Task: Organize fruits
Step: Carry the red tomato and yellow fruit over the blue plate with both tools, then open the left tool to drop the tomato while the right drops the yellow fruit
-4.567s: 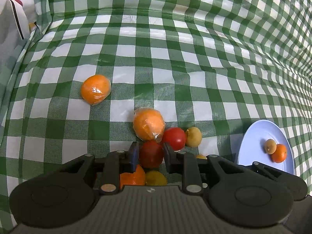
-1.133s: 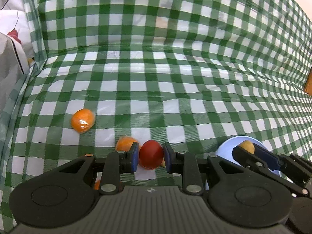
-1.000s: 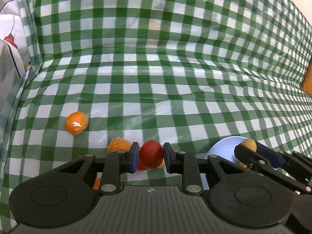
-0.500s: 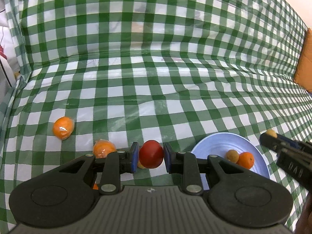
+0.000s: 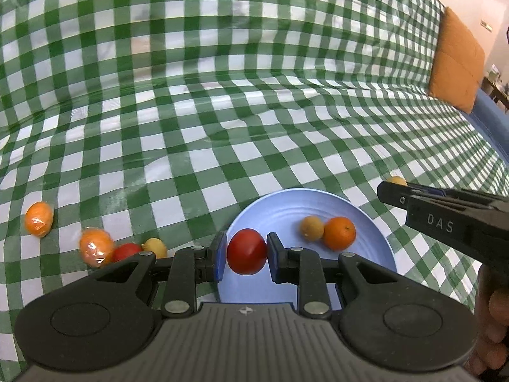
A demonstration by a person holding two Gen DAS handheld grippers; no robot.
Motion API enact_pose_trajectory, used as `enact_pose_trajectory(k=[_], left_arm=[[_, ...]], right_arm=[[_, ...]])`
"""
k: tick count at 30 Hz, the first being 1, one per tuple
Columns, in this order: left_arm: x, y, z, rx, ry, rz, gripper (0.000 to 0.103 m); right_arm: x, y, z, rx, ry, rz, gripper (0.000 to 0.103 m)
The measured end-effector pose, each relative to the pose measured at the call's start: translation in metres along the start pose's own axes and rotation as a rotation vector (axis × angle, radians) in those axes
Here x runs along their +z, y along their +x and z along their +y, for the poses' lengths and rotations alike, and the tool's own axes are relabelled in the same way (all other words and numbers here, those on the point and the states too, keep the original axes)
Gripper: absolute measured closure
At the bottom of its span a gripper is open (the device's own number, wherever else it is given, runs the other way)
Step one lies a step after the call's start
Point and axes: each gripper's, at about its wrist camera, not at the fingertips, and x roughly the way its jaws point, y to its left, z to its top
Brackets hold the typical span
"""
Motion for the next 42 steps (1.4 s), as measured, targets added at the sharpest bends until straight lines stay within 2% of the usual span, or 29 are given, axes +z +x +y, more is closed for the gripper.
enact_pose_trajectory(k=[13,39,40,42], left_arm=[[0.003,0.011,-0.014,-0.005,0.024,0.009,0.074],[0.004,0.015,-0.016,-0.013,0.022,0.009,0.074],[0.004,0.014,-0.017,-0.018,0.022,0.008,0.071],[0.003,0.013,-0.017,-0.039,0.024,0.008,0.063]], right_arm=[[-0.017,0.008,0.014,0.055,-0.087,0.109,0.076],[-0.017,0.011,0.014,0.056,-0.090,0.120,0.076],[-0.017,0.011,0.014,0.055,-0.089,0.120,0.075],[-0.017,0.011,0.014,0.052,-0.088,0.116,0.064]])
